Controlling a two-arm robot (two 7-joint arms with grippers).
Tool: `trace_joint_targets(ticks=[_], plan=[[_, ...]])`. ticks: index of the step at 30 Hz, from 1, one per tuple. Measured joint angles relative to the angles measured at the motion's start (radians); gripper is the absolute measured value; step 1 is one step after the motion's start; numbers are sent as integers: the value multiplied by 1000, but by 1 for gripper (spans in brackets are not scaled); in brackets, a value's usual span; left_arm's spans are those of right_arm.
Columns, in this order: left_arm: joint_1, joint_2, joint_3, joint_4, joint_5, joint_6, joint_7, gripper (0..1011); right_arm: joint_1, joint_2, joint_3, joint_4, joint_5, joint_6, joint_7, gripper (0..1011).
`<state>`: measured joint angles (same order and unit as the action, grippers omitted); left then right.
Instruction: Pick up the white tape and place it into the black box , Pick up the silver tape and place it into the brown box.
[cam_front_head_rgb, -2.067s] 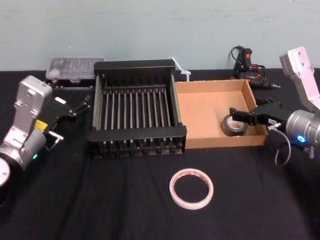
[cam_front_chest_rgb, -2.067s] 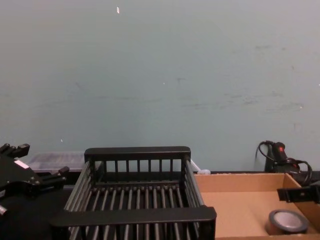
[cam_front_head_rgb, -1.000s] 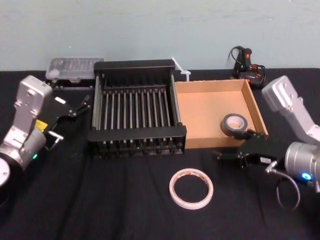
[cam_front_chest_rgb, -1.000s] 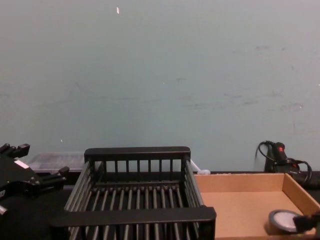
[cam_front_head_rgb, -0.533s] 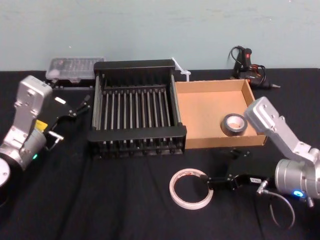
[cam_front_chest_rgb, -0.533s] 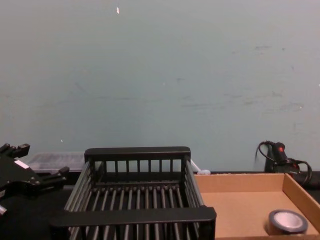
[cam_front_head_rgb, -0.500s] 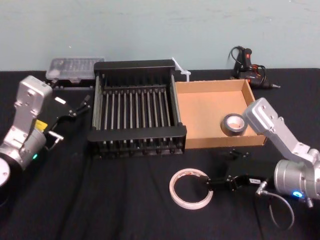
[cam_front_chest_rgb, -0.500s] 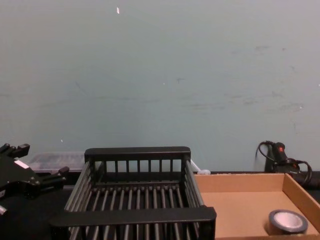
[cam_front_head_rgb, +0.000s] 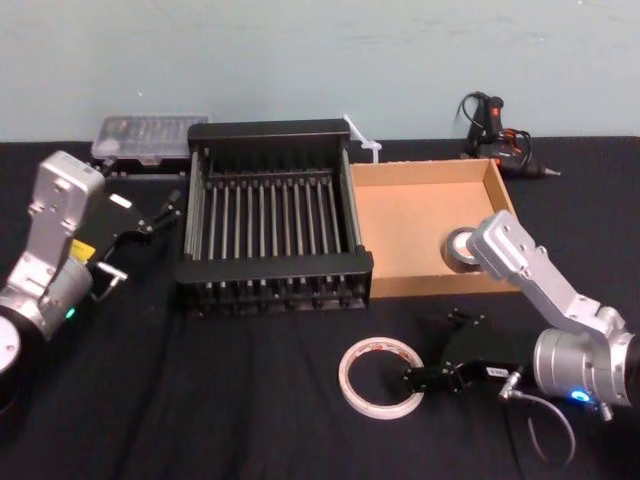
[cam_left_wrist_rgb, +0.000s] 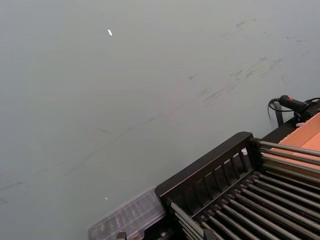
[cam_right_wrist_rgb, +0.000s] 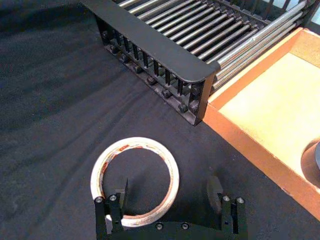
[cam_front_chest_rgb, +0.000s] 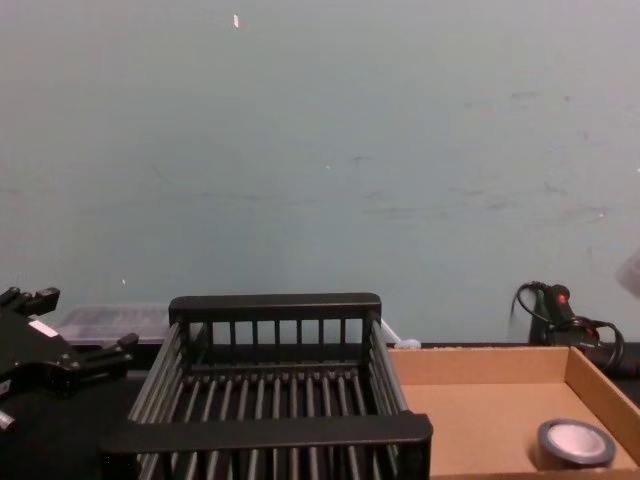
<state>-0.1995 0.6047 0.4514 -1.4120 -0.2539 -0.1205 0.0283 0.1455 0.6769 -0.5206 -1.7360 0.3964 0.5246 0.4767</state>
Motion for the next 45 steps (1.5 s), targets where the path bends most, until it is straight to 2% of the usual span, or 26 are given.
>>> trace_joint_targets(ticks=[21,45], plan=[[0,0,0,0,0,0,0,1001,25,-39,-32,61,-53,-13,6,1002],[0,0,0,0,0,0,0,1001,30,-58,-35,80,-70,-6,22,1002]])
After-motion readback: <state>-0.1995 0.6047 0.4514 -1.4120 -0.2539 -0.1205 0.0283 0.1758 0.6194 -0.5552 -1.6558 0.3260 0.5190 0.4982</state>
